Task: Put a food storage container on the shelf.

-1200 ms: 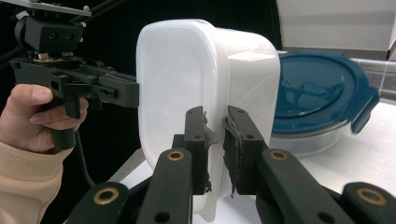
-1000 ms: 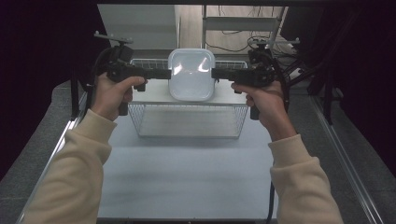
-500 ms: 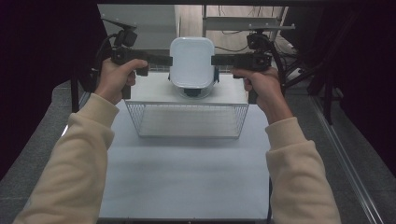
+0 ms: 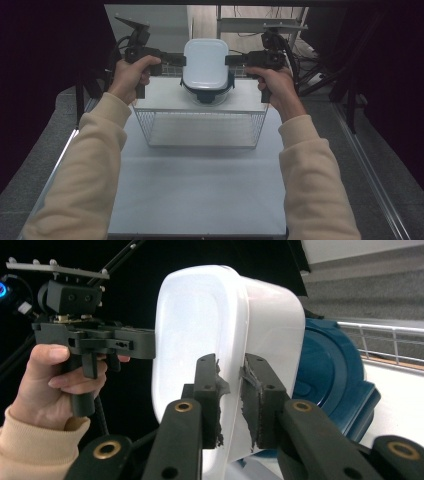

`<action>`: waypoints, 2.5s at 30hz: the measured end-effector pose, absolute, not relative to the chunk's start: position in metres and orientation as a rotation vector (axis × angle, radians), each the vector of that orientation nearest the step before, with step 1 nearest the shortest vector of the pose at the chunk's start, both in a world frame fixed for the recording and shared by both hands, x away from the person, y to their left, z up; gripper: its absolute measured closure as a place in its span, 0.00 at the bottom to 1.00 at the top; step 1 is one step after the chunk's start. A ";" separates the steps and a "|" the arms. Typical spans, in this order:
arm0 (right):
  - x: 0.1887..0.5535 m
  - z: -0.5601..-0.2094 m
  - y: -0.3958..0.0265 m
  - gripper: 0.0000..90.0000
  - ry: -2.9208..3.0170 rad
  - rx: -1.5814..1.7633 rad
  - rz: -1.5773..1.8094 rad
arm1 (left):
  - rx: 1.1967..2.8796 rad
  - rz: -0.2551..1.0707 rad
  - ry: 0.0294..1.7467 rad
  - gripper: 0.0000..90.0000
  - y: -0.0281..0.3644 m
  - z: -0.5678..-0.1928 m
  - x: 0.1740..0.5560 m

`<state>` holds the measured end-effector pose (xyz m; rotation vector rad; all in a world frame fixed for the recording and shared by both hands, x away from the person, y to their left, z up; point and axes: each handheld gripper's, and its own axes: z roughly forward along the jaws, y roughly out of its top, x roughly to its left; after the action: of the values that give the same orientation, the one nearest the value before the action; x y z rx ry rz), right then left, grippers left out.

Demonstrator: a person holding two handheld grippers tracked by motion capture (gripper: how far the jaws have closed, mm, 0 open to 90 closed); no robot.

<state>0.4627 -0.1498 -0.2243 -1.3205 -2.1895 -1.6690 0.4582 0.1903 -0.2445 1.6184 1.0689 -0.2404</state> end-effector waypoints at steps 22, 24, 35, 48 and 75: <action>0.505 -0.250 -0.152 0.61 -1.929 -1.504 -1.644 | 1.509 -0.261 1.156 0.66 0.192 -0.269 0.491; 0.500 -0.245 -0.153 0.54 -1.947 -1.500 -1.690 | 1.533 -0.179 1.155 0.55 0.192 -0.265 0.484; 0.454 -0.231 -0.177 0.34 -2.252 -1.322 -1.812 | 1.628 0.074 1.057 0.29 0.193 -0.248 0.434; 0.395 -0.251 -0.202 0.30 -2.436 -1.215 -1.833 | 1.713 0.232 0.932 0.25 0.208 -0.263 0.349; 0.272 -0.430 -0.238 0.24 -2.698 -1.265 -1.511 | 1.790 0.227 1.143 0.21 0.226 -0.454 0.241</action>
<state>0.2719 -0.2383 -0.4304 -1.2646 -2.6981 -1.5112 0.2409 0.2263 -0.4538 1.7901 1.1425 0.2273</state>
